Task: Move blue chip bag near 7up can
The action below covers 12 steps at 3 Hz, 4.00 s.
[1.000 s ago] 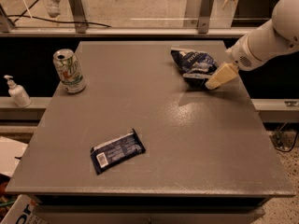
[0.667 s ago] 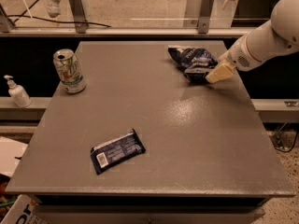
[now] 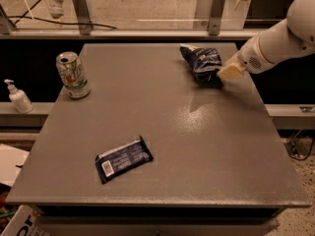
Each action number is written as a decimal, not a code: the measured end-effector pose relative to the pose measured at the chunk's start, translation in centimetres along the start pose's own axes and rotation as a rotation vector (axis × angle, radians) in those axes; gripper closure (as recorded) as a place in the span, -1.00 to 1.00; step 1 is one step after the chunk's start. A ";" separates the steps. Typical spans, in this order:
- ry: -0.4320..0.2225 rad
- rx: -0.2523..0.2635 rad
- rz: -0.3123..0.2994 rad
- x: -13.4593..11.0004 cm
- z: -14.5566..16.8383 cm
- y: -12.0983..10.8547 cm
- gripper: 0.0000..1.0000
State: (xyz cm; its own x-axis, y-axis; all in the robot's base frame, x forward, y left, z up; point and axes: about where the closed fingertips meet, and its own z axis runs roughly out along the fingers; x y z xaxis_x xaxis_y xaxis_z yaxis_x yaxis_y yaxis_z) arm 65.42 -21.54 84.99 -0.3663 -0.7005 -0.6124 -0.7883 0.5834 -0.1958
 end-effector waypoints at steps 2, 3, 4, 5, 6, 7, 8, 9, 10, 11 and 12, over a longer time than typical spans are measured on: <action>-0.100 -0.054 -0.004 -2.4 -0.9 1.2 1.00; -0.156 -0.123 -0.035 -5.2 -1.4 3.7 1.00; -0.195 -0.204 -0.059 -8.3 -1.4 7.3 1.00; -0.200 -0.204 -0.058 -8.3 -1.5 7.4 1.00; -0.269 -0.230 -0.057 -9.9 -1.2 9.5 1.00; -0.342 -0.300 -0.063 -12.1 0.2 13.2 1.00; -0.396 -0.386 -0.102 -14.4 1.9 17.4 1.00; -0.417 -0.467 -0.133 -15.8 4.1 21.4 1.00; -0.425 -0.523 -0.190 -16.9 5.8 24.7 1.00; -0.406 -0.538 -0.224 -17.0 7.3 26.4 1.00; -0.395 -0.551 -0.242 -17.3 8.0 27.3 0.65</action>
Offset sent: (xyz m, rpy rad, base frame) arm -0.0123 0.0372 0.0433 0.1777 -0.0510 0.1063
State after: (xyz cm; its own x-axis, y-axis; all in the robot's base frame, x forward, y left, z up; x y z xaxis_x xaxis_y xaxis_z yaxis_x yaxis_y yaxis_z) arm 54.22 9.75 84.12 -0.0252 -0.5221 -0.8525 -0.9978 0.0651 -0.0103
